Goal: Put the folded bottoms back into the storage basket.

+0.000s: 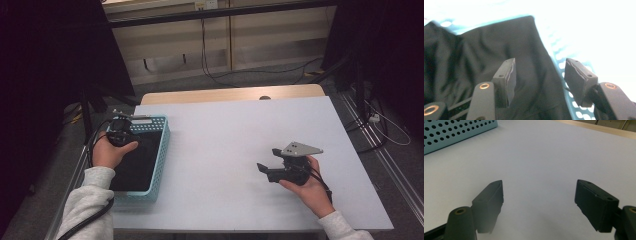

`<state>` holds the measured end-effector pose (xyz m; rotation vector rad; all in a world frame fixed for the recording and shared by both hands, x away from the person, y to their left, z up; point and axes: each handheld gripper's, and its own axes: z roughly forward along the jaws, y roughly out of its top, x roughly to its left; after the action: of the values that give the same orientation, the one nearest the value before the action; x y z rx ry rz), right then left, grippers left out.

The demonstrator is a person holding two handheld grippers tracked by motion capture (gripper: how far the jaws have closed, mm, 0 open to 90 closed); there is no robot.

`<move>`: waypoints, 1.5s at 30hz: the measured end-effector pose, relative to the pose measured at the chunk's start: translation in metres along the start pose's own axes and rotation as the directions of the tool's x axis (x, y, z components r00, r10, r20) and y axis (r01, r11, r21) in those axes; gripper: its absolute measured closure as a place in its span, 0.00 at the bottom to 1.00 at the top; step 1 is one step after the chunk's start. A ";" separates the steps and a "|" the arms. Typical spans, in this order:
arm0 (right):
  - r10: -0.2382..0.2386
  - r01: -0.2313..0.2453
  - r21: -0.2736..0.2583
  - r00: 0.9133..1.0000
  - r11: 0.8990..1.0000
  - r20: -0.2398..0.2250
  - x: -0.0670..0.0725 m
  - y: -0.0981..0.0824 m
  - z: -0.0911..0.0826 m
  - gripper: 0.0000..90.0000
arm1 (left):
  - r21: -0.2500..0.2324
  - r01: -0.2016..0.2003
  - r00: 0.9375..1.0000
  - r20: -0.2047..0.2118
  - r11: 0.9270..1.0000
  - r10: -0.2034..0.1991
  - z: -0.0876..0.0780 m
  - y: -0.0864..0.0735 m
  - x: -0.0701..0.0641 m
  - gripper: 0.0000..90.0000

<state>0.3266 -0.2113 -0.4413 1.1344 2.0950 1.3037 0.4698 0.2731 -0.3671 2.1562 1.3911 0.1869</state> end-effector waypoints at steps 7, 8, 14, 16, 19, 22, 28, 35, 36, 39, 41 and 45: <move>0.001 -0.001 0.011 1.000 1.000 0.007 -0.005 -0.005 -0.006 0.25 | -0.013 -0.043 0.998 0.038 0.999 0.043 0.001 0.004 -0.019 0.42; 0.001 -0.002 0.006 1.000 1.000 0.007 -0.005 -0.005 -0.007 0.25 | -0.016 -0.044 0.998 0.040 0.999 0.045 0.002 0.005 -0.022 0.41; 0.008 -0.008 -0.006 1.000 1.000 0.006 -0.006 -0.005 -0.015 0.25 | -0.024 -0.071 0.995 0.067 0.997 0.072 0.006 0.007 -0.036 0.38; 0.012 -0.012 -0.002 1.000 1.000 0.009 -0.008 -0.007 -0.016 0.25 | -0.021 -0.085 0.994 0.069 0.996 0.086 0.007 0.007 -0.040 0.38; 0.011 -0.011 0.004 1.000 1.000 0.012 -0.010 -0.010 -0.019 0.25 | -0.028 -0.096 0.992 0.082 0.995 0.098 0.007 0.007 -0.046 0.37; 0.011 -0.012 0.006 1.000 1.000 0.017 -0.012 -0.012 -0.023 0.25 | -0.029 -0.120 0.988 0.091 0.992 0.122 0.007 0.007 -0.052 0.36; 0.013 -0.013 0.015 1.000 1.000 0.020 -0.014 -0.016 -0.029 0.25 | -0.047 -0.146 0.982 0.117 0.988 0.150 0.009 0.007 -0.068 0.33; 0.019 -0.019 0.017 1.000 1.000 0.021 -0.016 -0.019 -0.034 0.25 | -0.035 -0.169 0.975 0.142 0.985 0.172 0.017 0.005 -0.080 0.30; 0.017 -0.018 0.017 1.000 1.000 0.020 -0.016 -0.019 -0.035 0.25 | -0.040 -0.165 0.975 0.143 0.986 0.169 0.018 0.005 -0.083 0.30; 0.018 -0.019 0.018 1.000 1.000 0.020 -0.017 -0.020 -0.036 0.25 | -0.039 -0.180 0.971 0.156 0.983 0.184 0.020 0.004 -0.089 0.30; 0.022 -0.023 0.019 1.000 1.000 0.021 -0.018 -0.020 -0.038 0.24 | -0.039 -0.187 0.969 0.160 0.982 0.190 0.021 0.004 -0.092 0.29; 0.025 -0.025 0.022 0.999 0.999 0.020 -0.020 -0.023 -0.040 0.24 | -0.045 -0.200 0.964 0.171 0.979 0.205 0.024 0.002 -0.099 0.28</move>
<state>0.3005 -0.2538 -0.4438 1.1818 2.0925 1.2789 0.4365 0.1769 -0.3685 2.2320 1.0647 0.0893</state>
